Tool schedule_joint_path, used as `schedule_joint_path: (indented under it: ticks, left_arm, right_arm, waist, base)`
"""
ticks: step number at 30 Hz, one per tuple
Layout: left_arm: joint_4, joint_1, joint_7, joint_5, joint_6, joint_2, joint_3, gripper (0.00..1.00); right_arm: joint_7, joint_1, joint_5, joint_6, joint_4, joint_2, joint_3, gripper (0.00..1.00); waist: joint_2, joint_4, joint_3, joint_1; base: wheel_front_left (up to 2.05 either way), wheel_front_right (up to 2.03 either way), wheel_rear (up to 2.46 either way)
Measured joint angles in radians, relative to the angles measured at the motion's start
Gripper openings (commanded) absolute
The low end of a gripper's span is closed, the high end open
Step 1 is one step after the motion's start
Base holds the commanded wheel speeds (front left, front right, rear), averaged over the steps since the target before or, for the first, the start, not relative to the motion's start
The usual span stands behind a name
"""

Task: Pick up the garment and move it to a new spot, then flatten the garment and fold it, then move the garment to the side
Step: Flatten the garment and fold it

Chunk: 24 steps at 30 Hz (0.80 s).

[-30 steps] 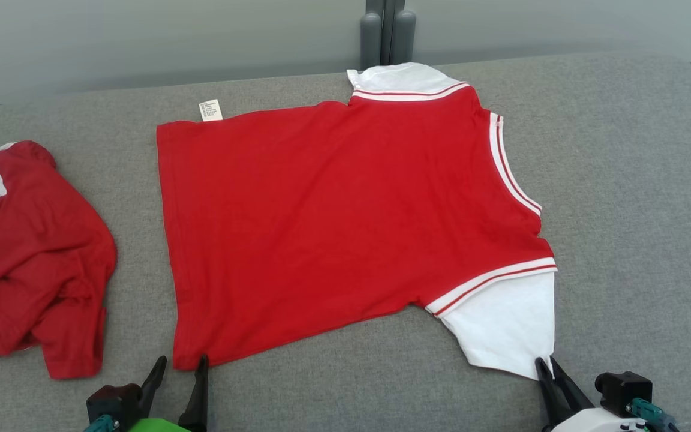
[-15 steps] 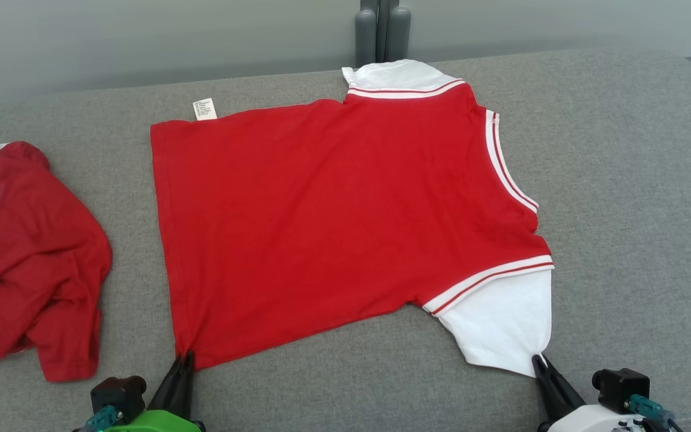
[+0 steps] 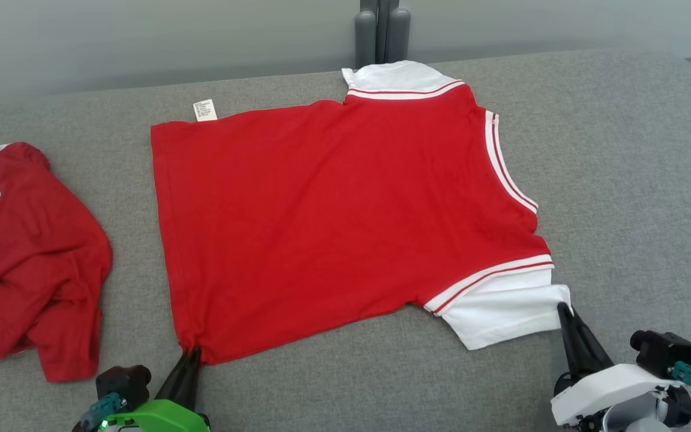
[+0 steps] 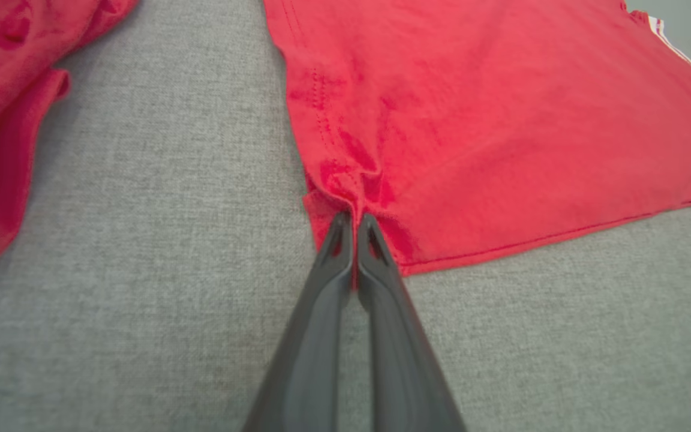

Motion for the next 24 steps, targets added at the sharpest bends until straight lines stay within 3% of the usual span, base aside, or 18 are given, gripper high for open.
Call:
schedule_joint_path:
  ticks: [24]
  left_arm:
    - [-0.253, -0.084, 0.264, -0.109, 0.000, 0.109, -0.016, 0.00]
  right_arm:
    - [0.027, -0.053, 0.053, 0.000, -0.254, -0.148, 0.046, 0.00]
  waist:
    - [0.0000, 0.036, 0.043, 0.0000]
  base:
    - [0.00, 0.00, 0.00]
